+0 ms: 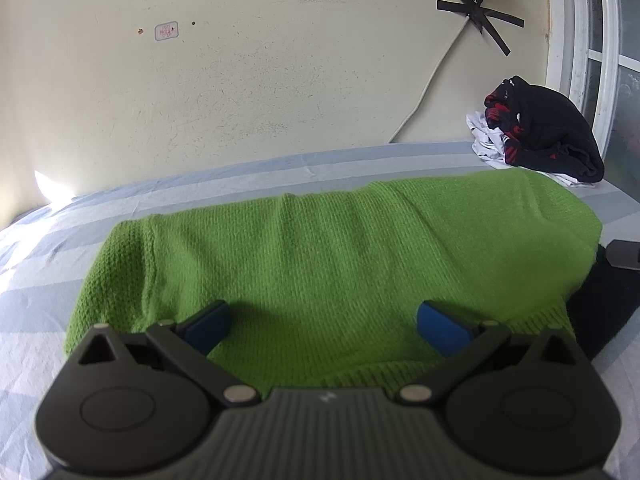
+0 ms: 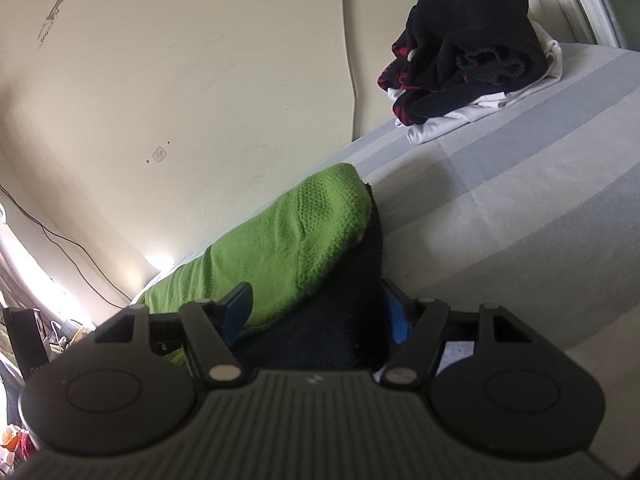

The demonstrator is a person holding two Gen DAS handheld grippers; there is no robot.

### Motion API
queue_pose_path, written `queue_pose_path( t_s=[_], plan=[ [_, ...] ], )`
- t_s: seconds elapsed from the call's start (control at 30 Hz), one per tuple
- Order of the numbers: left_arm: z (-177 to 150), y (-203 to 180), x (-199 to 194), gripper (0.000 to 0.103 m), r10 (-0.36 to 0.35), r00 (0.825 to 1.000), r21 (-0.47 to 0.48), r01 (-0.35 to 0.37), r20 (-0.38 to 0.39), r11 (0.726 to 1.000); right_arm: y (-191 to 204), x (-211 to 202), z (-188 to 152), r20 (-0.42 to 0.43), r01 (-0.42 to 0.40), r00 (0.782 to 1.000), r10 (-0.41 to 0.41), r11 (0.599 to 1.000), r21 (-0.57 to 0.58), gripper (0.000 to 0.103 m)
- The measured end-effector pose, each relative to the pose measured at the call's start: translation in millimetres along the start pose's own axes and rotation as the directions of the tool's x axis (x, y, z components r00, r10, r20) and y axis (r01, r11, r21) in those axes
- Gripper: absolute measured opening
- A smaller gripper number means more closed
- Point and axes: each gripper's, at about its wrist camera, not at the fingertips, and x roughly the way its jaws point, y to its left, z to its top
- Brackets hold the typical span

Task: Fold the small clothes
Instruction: 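Lay the green sweater flat on the bed and smooth it with both grippers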

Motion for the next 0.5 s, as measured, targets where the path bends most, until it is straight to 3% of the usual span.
queue_pose_path(
  t_s=[0.37, 0.5],
  plan=[
    [-2.9, 5.0, -5.0, 0.103, -0.032, 0.999, -0.013, 0.033, 0.008, 0.999, -0.3, 0.0, -0.1, -0.001, -0.001, 1.0, 0.001, 1.0, -0.001, 0.071],
    [-1.8, -0.8, -4.2, 0.103, -0.007, 1.0, 0.021, 0.007, -0.003, 1.0, -0.5, 0.2, -0.1, -0.001, -0.001, 1.0, 0.001, 1.0, -0.001, 0.071]
  ],
)
